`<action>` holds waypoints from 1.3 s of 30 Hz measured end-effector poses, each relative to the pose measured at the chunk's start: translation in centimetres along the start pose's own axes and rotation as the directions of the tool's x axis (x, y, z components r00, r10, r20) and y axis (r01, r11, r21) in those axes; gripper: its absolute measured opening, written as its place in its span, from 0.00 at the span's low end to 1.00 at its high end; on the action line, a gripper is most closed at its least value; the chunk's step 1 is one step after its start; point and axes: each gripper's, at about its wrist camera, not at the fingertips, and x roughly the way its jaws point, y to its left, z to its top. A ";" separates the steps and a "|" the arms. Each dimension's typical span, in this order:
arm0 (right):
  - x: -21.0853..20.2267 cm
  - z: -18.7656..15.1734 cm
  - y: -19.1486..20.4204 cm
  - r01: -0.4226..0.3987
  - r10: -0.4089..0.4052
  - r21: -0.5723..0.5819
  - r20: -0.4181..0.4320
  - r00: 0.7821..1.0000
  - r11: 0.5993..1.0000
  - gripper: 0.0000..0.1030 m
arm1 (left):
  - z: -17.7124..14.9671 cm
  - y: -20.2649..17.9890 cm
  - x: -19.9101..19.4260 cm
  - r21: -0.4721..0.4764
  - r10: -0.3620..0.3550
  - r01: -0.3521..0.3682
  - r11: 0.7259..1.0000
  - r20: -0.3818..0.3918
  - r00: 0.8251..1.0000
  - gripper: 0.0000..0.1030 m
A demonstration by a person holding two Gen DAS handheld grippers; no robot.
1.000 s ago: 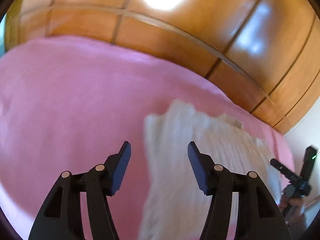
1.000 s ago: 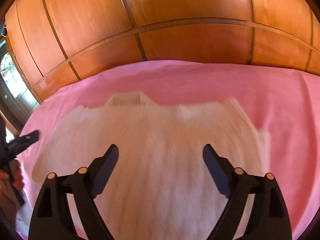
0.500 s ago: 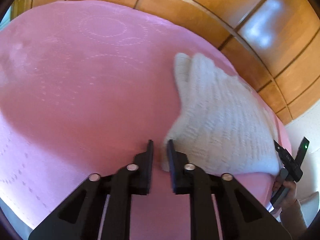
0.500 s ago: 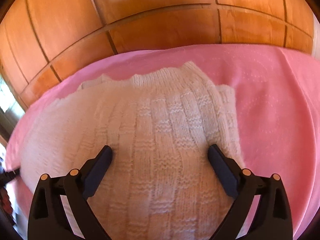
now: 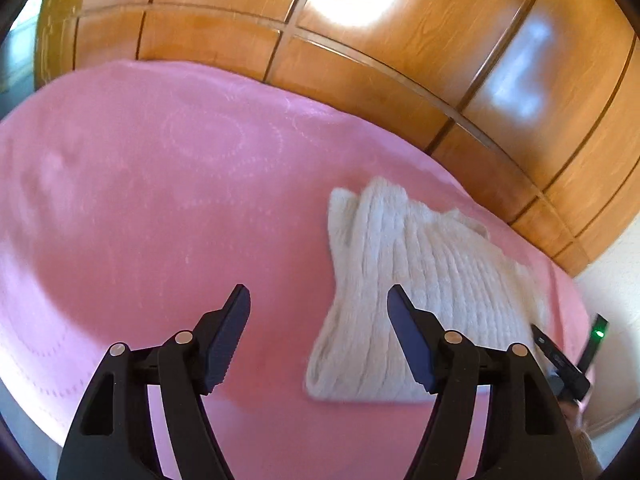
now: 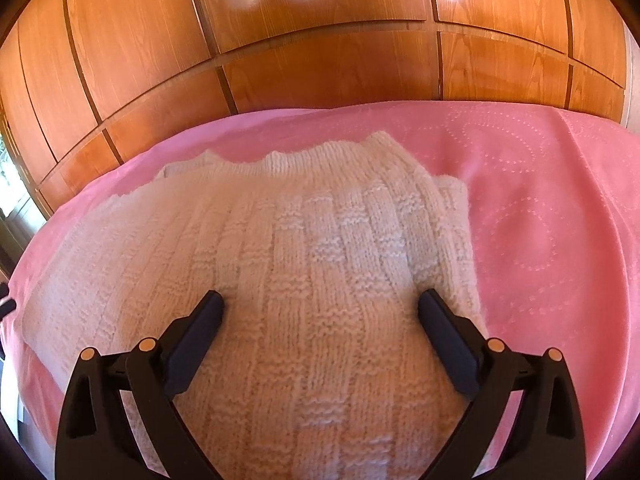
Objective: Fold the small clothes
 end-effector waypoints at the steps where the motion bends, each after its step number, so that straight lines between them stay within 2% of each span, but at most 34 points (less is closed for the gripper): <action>1: 0.0 -0.1 0.0 -0.001 0.001 0.000 0.000 1.000 1.000 0.95 | 0.3 -0.6 0.2 0.021 0.014 -0.014 1.000 0.004 1.000 0.67; 6: 0.0 -0.1 0.0 -0.001 0.001 -0.002 0.001 1.000 1.000 0.95 | 1.0 -3.4 0.7 0.155 0.110 -0.117 0.981 0.049 0.993 0.70; 9: 0.0 -0.1 0.1 0.000 0.000 -0.001 0.000 1.000 1.000 0.96 | 0.9 -4.2 0.9 0.211 0.141 -0.149 0.966 0.056 0.988 0.70; 23: 0.0 -0.2 0.1 0.004 -0.004 0.003 -0.001 1.000 1.000 0.97 | 1.4 -4.0 2.6 0.208 0.124 -0.125 0.970 0.017 0.992 0.69; 26: 0.0 -0.2 0.1 0.004 -0.004 0.003 -0.001 1.000 1.000 0.97 | 1.4 -3.9 3.2 0.203 0.114 -0.111 0.973 -0.004 0.993 0.63; 30: 0.0 -0.2 0.1 0.004 -0.004 0.003 0.000 1.000 1.000 0.97 | 1.3 -3.9 4.2 0.204 0.108 -0.097 0.974 -0.044 0.993 0.49; 32: 0.0 -0.2 0.2 0.005 -0.005 0.004 -0.001 1.000 1.000 0.97 | 1.0 -3.9 4.6 0.204 0.103 -0.089 0.975 -0.062 0.993 0.48; 33: 0.0 -0.2 0.2 0.005 -0.005 0.004 -0.002 1.000 1.000 0.97 | 0.8 -3.9 4.8 0.204 0.099 -0.082 0.975 -0.075 0.992 0.44; 34: 0.0 -0.2 0.2 0.005 -0.005 0.004 -0.002 1.000 1.000 0.97 | 0.5 -3.9 5.2 0.206 0.091 -0.070 0.976 -0.094 0.991 0.16; 35: 0.0 -0.2 0.2 0.006 -0.006 0.004 -0.002 1.000 1.000 0.97 | 0.2 -3.8 5.5 0.203 0.082 -0.057 0.978 -0.116 0.990 0.06; 39: 0.0 -0.2 0.2 0.006 -0.006 0.003 -0.003 1.000 1.000 0.97 | -1.4 -3.0 5.5 0.169 0.091 -0.070 0.983 -0.122 0.988 0.03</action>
